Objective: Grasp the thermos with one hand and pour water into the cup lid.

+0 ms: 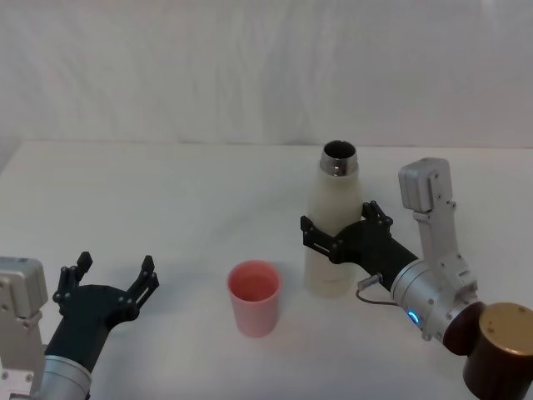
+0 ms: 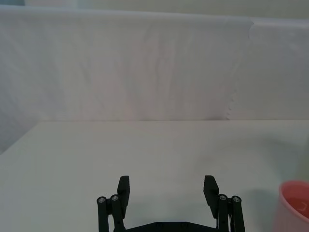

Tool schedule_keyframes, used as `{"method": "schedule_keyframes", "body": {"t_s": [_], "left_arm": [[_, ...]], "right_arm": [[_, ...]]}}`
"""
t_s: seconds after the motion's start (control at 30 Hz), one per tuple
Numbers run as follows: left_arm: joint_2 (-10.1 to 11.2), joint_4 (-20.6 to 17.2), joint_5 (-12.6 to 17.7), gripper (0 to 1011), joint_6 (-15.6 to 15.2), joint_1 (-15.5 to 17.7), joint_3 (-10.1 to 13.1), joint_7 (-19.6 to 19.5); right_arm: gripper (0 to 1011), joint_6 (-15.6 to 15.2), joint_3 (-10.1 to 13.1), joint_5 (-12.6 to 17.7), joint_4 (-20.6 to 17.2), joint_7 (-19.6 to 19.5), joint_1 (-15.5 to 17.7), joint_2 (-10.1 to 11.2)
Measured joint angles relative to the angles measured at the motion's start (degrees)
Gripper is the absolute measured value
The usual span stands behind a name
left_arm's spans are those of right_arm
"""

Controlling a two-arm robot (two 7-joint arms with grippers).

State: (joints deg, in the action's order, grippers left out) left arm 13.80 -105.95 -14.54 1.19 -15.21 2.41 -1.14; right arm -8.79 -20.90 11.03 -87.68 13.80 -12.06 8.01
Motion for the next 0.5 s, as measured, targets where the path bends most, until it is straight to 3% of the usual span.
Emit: {"method": "schedule_keyframes", "body": {"t_s": [0.5], "left_arm": [[0.0,0.0,0.0,1001,0.0,0.0,0.0,0.0]], "right_arm": [[1000,-0.1,0.4,0.1,-1.5,0.0,1.4,0.7]]}}
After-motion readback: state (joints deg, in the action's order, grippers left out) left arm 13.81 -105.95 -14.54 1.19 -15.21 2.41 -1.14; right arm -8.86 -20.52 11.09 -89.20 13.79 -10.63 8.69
